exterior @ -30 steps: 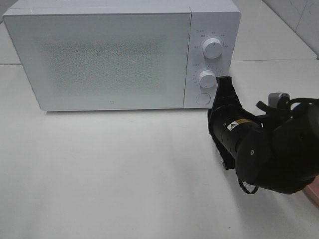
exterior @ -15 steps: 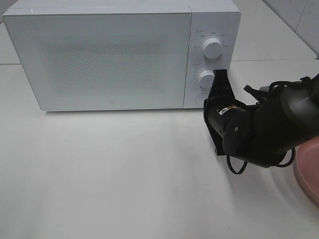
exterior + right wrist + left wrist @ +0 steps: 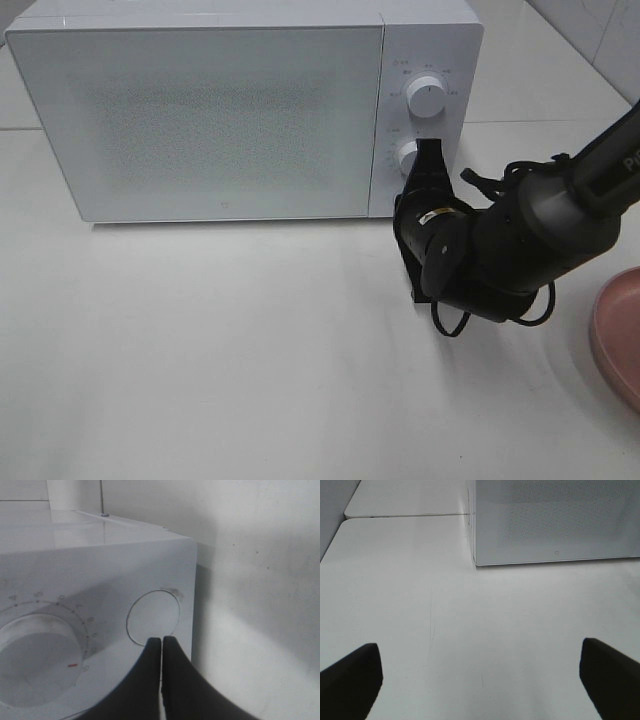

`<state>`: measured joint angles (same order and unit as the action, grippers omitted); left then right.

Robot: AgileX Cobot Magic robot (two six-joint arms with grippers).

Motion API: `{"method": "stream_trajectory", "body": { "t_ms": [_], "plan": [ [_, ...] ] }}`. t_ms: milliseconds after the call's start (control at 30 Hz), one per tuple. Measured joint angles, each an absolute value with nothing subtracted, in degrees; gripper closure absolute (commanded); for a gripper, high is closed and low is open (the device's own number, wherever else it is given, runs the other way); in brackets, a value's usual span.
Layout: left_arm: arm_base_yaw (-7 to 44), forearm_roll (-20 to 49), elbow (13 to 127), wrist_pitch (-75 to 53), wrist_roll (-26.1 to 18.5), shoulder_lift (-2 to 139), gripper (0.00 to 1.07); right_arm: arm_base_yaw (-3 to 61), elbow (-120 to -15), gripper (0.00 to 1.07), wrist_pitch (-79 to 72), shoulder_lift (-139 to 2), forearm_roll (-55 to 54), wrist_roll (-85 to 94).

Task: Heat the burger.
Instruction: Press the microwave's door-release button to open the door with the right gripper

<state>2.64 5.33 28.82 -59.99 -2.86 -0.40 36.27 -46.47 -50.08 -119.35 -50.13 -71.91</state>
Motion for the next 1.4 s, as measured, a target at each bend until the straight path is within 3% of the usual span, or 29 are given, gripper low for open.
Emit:
{"method": "stream_trajectory", "body": {
  "t_ms": [1400],
  "plan": [
    [2.64,5.33,28.82,-59.99,-2.86,-0.4,0.07,33.69,-51.91,1.07,-51.51,-123.64,-48.7,-75.8]
  ]
}}
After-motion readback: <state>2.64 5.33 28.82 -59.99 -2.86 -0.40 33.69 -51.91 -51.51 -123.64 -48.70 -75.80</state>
